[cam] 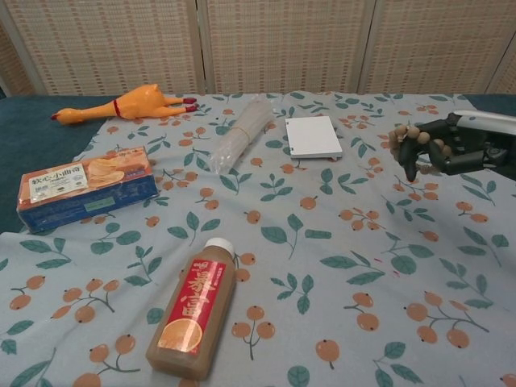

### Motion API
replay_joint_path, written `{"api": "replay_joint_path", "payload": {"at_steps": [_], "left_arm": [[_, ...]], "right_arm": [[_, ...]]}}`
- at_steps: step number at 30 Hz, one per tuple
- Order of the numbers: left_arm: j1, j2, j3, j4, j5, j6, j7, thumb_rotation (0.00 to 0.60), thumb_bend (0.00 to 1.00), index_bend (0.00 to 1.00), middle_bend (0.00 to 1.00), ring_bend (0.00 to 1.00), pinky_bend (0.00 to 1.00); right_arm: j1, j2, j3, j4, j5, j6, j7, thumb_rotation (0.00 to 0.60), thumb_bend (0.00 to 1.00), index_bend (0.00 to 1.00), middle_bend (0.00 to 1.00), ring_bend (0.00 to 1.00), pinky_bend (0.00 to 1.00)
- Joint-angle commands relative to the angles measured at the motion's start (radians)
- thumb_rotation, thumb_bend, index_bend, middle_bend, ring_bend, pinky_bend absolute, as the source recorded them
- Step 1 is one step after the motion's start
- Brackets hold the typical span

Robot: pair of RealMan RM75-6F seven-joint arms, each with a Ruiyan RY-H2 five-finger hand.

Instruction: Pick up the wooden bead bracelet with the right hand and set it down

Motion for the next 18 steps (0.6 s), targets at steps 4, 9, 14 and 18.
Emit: {"api": "replay_joint_path", "payload": {"at_steps": [4,9,14,18], "left_arm": [[-0.002,0.000,0.000,0.001,-0.001,-0.005,-0.001,0.600,0.44,0.00,0.00,0.00,0.04],[-0.003,-0.001,0.003,0.001,0.001,-0.008,-0.002,0.600,0.44,0.00,0.00,0.00,0.04],[-0.001,0.001,0.003,-0.003,0.001,-0.003,-0.002,0.600,0.44,0.00,0.00,0.00,0.04],[0.000,0.003,0.003,-0.002,0.002,-0.003,-0.007,0.600,0.44,0.00,0.00,0.00,0.04]], "right_arm": [[-0.022,-0.057,-0.038,0.223,-0.029,-0.018,-0.507,0.600,1.00,0.51,0.54,0.14,0.07],[-0.020,-0.067,-0.061,0.256,-0.035,-0.082,-0.629,0.600,1.00,0.49,0.53,0.12,0.04],[-0.017,-0.067,-0.083,0.248,-0.054,-0.125,-0.695,0.600,1.00,0.44,0.51,0.11,0.01],[-0.021,-0.042,-0.096,0.207,-0.061,-0.143,-0.757,0.600,0.99,0.35,0.44,0.07,0.00]]}}
